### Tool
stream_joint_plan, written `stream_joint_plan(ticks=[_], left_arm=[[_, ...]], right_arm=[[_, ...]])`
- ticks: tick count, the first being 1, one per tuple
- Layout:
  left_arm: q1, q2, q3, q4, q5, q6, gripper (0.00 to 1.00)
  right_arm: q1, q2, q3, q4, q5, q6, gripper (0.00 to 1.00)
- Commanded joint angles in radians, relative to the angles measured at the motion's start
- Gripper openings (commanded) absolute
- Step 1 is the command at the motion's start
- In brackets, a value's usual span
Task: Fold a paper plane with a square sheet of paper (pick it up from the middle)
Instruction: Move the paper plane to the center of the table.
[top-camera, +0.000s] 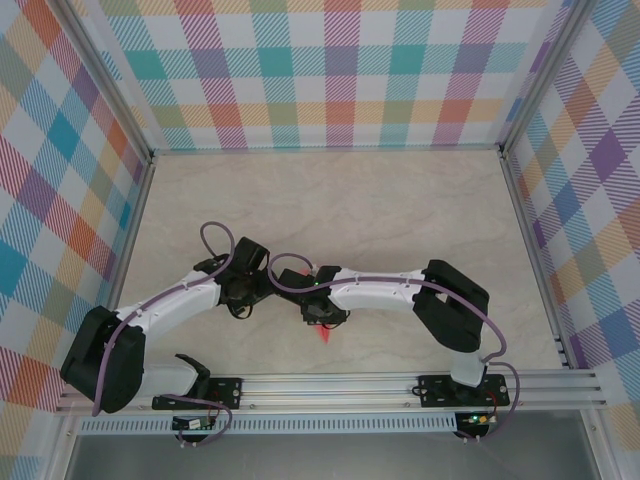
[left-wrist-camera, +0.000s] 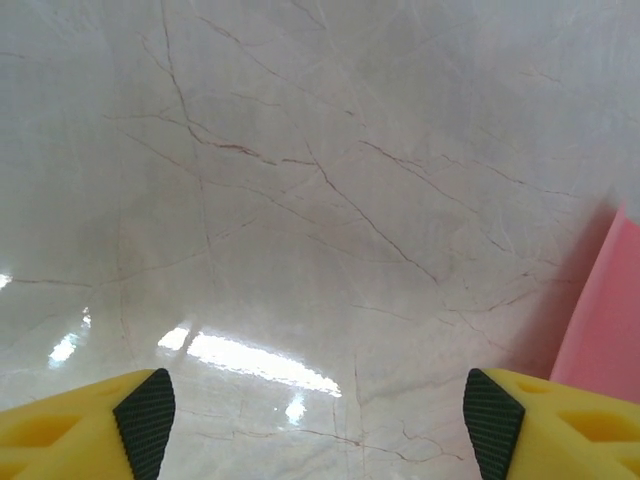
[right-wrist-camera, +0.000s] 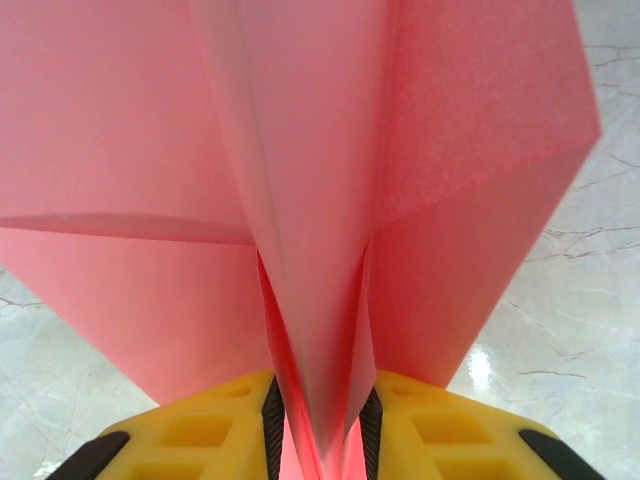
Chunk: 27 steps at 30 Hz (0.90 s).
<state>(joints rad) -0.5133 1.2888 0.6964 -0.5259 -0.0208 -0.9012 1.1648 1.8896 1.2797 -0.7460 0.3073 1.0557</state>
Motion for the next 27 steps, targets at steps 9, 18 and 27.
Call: stream_joint_plan(ticks=[9,18,27], left_arm=[[0.025,-0.037,-0.008,-0.069,-0.048,0.008,0.96],[0.06,-0.059,-0.009,-0.101,-0.063,0.024,1.0],[0.084,-0.075,-0.008,-0.13,-0.062,0.042,1.0]], right_arm=[[-0.019,0.048,0.03,-0.022,0.01,0.018,0.25],[-0.065,-0.002,0.053,-0.031,0.079,-0.039,0.07],[-0.277,0.005,0.148,0.103,-0.013,-0.348,0.06]])
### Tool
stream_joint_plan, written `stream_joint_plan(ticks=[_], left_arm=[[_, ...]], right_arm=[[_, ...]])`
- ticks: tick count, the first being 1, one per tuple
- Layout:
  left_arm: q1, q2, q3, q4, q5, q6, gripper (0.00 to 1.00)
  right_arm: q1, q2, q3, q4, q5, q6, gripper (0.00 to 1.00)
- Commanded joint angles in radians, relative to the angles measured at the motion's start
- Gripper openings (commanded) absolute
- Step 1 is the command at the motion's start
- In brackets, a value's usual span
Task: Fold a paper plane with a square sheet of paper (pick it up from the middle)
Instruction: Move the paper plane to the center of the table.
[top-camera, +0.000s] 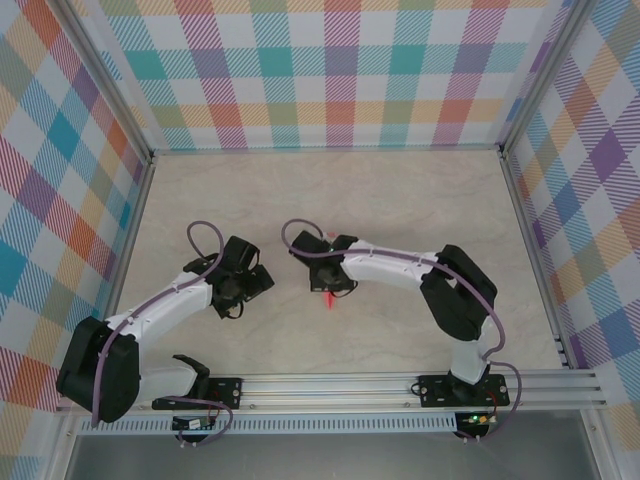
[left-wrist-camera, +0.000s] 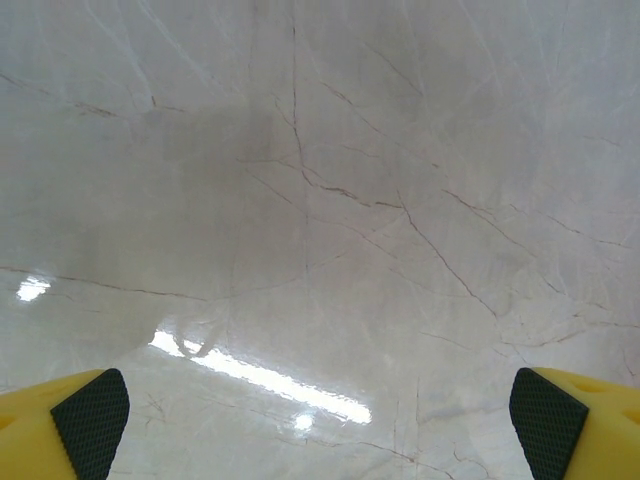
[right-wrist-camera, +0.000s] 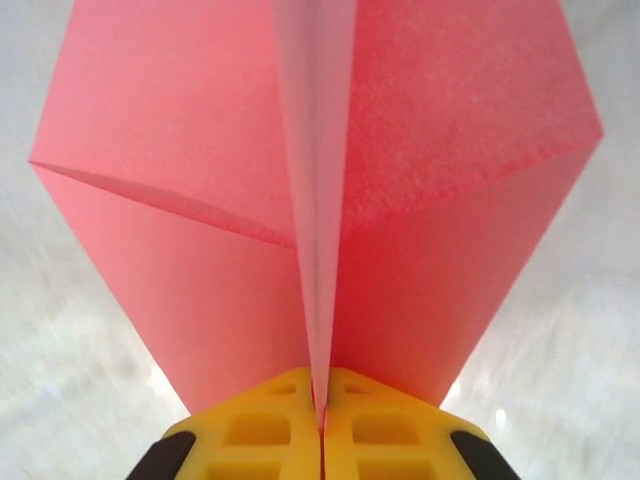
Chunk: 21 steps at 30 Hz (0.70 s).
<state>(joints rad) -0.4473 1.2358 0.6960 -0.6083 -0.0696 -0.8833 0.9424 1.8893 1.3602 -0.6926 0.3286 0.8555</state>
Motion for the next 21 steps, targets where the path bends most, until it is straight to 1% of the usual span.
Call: stream_joint_plan(ticks=[1,5,11,16,21], left_arm=[[0.019,-0.022,-0.007,-0.05,-0.013,0.026,1.0],[0.021,-0.019,-0.005,-0.054,-0.003,0.044,1.0],[0.021,0.017,0.01,-0.05,0.02,0.077,1.0],[0.022,0.025,0.013,-0.04,0.037,0.084,1.0],[0.021,0.021,0.008,-0.038,0.034,0.084,1.0]], right_arm=[[-0.074,0.022,0.091,0.053,-0.046,-0.18,0.07],[-0.145,0.113,0.207,0.018,-0.086,-0.269,0.08],[-0.211,0.222,0.319,-0.013,-0.139,-0.313,0.09],[-0.232,0.285,0.366,-0.03,-0.148,-0.313,0.1],[-0.237,0.326,0.387,-0.043,-0.142,-0.308,0.13]])
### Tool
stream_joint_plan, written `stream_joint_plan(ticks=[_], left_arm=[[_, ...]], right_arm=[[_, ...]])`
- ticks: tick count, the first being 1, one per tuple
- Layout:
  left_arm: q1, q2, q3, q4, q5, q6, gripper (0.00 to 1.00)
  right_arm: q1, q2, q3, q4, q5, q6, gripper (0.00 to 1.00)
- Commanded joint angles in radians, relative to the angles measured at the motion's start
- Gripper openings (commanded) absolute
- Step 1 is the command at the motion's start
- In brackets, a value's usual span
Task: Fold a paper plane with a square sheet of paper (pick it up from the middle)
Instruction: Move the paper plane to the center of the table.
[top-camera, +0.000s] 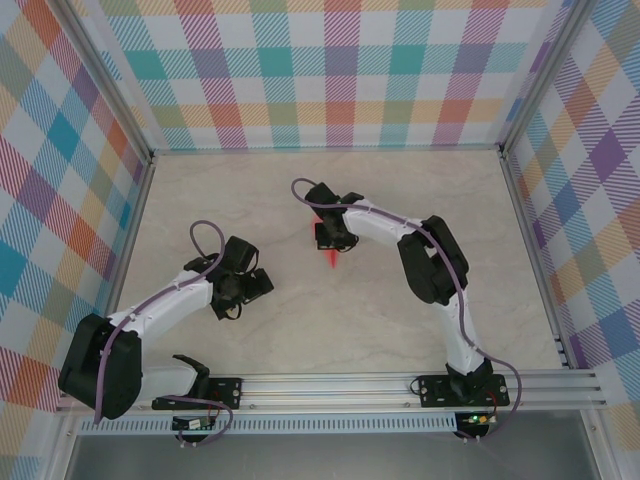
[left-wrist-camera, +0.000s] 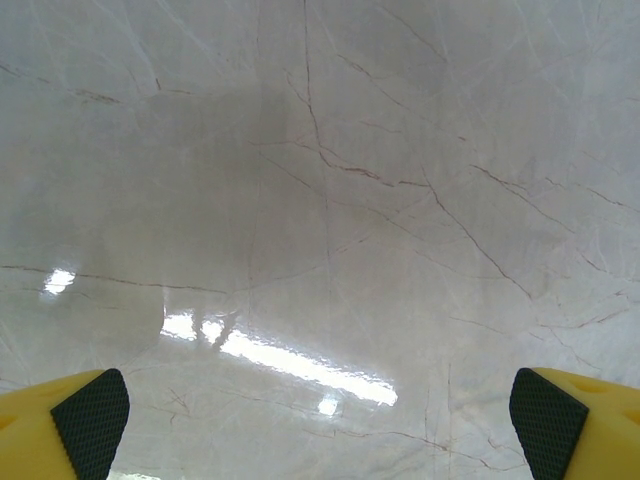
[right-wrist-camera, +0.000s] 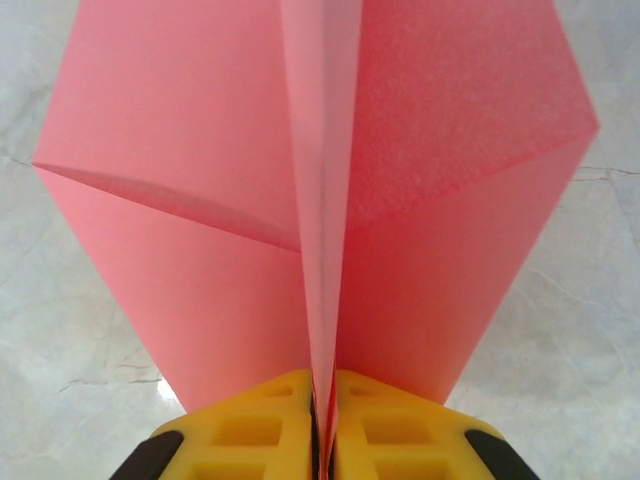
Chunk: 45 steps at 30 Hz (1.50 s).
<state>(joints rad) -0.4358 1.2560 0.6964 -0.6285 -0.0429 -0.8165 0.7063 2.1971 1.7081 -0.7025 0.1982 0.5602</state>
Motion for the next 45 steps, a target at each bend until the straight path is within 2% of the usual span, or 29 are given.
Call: stream_joint_plan(ticks=[1,20,25,30,34,37,41,45], left_arm=[[0.01,0.003,0.008,-0.017,0.006,0.017,1.0],[0.01,0.006,0.014,-0.022,-0.01,0.033,1.0],[0.011,-0.003,0.079,-0.021,-0.061,0.042,1.0],[0.011,-0.002,0.219,-0.074,-0.187,0.085,1.0],[0.016,0.012,0.336,-0.112,-0.305,0.157,1.0],[0.027,0.019,0.394,-0.115,-0.391,0.223,1.0],[0.054,-0.018,0.363,-0.012,-0.476,0.321,1.0],[0.082,-0.086,0.258,0.133,-0.592,0.393,1.0]], right_arm=[[-0.001,0.024,0.039,-0.034,-0.014,-0.008,0.13],[-0.001,0.052,-0.012,-0.022,-0.033,0.09,0.17],[-0.001,-0.023,0.114,-0.088,-0.016,0.084,0.3],[-0.001,-0.141,0.192,-0.14,0.023,0.087,0.51],[-0.005,-0.258,0.173,-0.161,0.11,0.084,0.69],[-0.018,-0.367,0.091,-0.138,0.198,0.059,0.82],[-0.067,-0.553,-0.128,-0.001,0.325,-0.02,1.0],[-0.168,-0.727,-0.368,0.137,0.389,-0.105,1.0]])
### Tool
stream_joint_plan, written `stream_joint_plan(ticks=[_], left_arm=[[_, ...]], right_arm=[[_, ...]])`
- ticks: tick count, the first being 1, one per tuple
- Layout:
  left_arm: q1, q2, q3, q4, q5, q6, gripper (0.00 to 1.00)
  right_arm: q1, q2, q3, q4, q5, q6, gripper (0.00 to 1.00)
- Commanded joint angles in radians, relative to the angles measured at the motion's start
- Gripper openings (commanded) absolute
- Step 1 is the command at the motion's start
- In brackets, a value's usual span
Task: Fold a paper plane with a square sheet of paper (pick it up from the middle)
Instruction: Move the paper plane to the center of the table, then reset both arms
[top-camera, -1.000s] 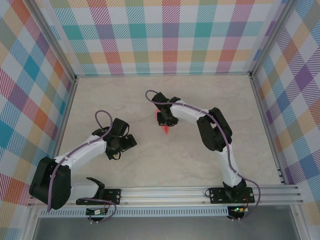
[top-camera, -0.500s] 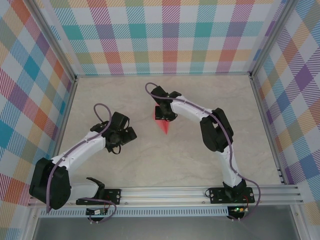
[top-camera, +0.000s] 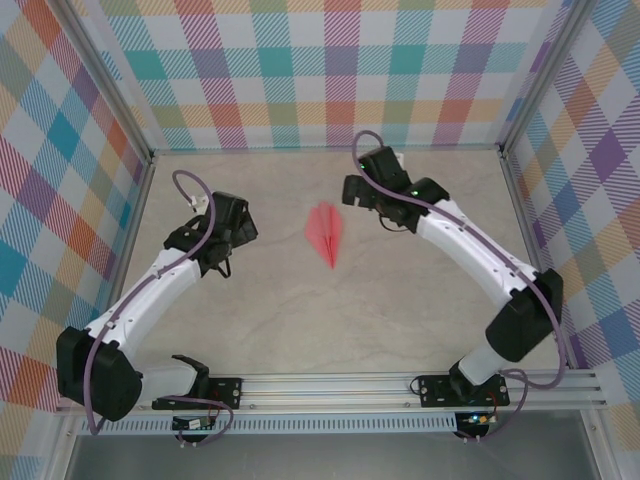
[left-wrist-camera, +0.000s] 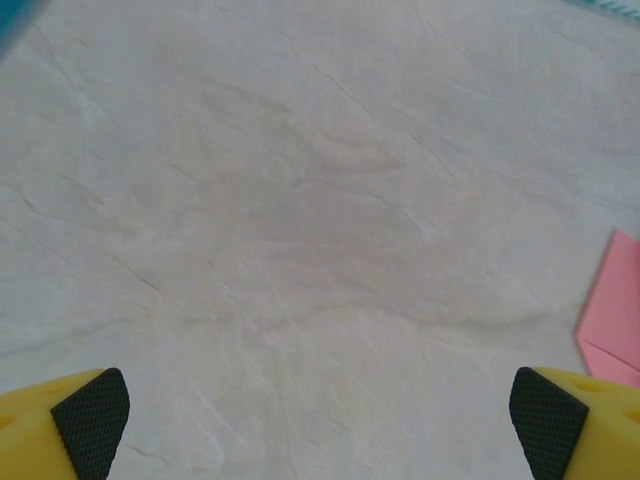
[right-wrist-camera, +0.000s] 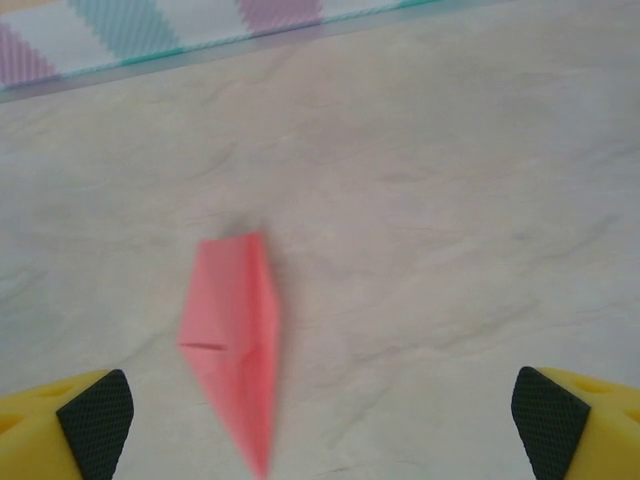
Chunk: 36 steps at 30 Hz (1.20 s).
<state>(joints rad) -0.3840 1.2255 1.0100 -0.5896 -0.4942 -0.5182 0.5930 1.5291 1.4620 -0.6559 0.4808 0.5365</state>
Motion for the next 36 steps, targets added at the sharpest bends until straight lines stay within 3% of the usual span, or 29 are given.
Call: stream_joint_plan(ticks=[1,4,8,14,20,24,29,36], left_arm=[[0.038,-0.069,-0.085,0.124,-0.175,0.105,1.0],[0.069,-0.102,-0.187,0.24,-0.248,0.148,1.0],[0.128,-0.092,-0.299,0.416,-0.223,0.181,1.0],[0.168,-0.048,-0.519,0.823,-0.169,0.332,1.0],[0.233,0.065,-0.616,1.117,0.012,0.437,1.0],[0.27,0.118,-0.655,1.297,0.147,0.463,1.0],[0.315,0.2,-0.649,1.384,0.262,0.485,1.0],[0.326,0.33,-0.634,1.469,0.33,0.494,1.0]], right_arm=[[-0.079,-0.096,-0.182,0.124,0.126,-0.098,1.0],[-0.162,-0.215,-0.419,0.328,0.157,-0.182,1.0],[-0.259,-0.335,-0.717,0.635,0.156,-0.285,1.0],[-0.346,-0.312,-0.916,0.841,0.15,-0.343,1.0],[-0.367,-0.174,-1.0,1.133,0.092,-0.481,1.0],[-0.402,-0.156,-1.034,1.273,-0.071,-0.542,1.0],[-0.458,-0.124,-1.058,1.387,-0.223,-0.567,1.0],[-0.517,-0.053,-1.061,1.454,-0.349,-0.552,1.0]])
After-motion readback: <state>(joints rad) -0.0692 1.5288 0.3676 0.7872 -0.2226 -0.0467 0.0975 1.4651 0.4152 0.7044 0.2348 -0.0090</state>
